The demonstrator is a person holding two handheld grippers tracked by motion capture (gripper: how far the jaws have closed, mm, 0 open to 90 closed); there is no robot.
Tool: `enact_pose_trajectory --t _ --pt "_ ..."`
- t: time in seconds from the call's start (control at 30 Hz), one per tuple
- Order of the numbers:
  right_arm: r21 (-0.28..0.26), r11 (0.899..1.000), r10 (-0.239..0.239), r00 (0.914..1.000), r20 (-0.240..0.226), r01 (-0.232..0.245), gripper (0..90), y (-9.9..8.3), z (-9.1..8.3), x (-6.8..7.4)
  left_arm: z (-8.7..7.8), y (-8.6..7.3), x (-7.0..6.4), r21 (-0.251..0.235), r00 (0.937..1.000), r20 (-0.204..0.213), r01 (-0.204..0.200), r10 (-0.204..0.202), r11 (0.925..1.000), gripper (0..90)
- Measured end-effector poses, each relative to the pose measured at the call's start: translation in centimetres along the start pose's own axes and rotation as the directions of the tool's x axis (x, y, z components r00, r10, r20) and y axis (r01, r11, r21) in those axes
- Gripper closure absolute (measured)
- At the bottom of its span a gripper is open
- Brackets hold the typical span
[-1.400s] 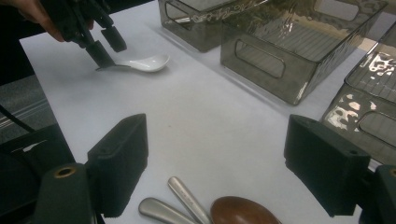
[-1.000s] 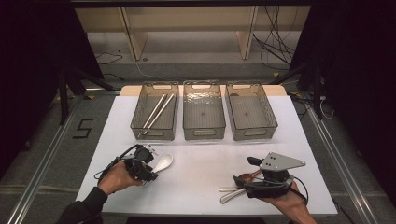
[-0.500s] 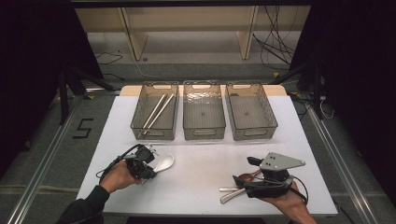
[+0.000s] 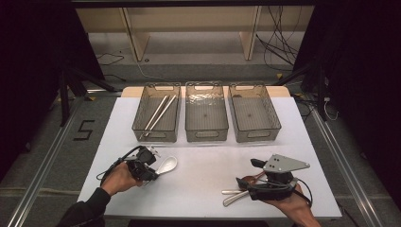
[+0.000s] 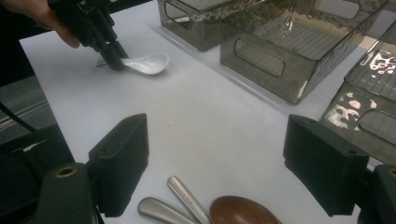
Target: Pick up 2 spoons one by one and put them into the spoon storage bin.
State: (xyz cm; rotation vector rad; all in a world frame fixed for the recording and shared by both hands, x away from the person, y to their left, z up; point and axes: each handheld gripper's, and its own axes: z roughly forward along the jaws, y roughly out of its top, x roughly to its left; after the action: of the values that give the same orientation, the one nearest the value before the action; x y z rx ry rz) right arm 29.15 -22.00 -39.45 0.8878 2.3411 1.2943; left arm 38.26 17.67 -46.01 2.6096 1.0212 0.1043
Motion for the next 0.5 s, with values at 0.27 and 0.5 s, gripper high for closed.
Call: enact_pose_trajectory --t 0.27,0.5 --pt "-0.001 1.000 0.001 1.0000 0.001 -0.001 23.4 0.0 0.0 0.0 -0.6 0.0 0.3 -0.040 0.9997 0.011 0.024 -0.024 0.9989 76.3" --pt "-0.004 1.000 0.004 1.0000 0.003 -0.004 23.4 0.0 0.0 -0.1 -2.5 0.9 0.3 -0.121 0.9985 0.038 0.045 -0.040 0.9917 76.3"
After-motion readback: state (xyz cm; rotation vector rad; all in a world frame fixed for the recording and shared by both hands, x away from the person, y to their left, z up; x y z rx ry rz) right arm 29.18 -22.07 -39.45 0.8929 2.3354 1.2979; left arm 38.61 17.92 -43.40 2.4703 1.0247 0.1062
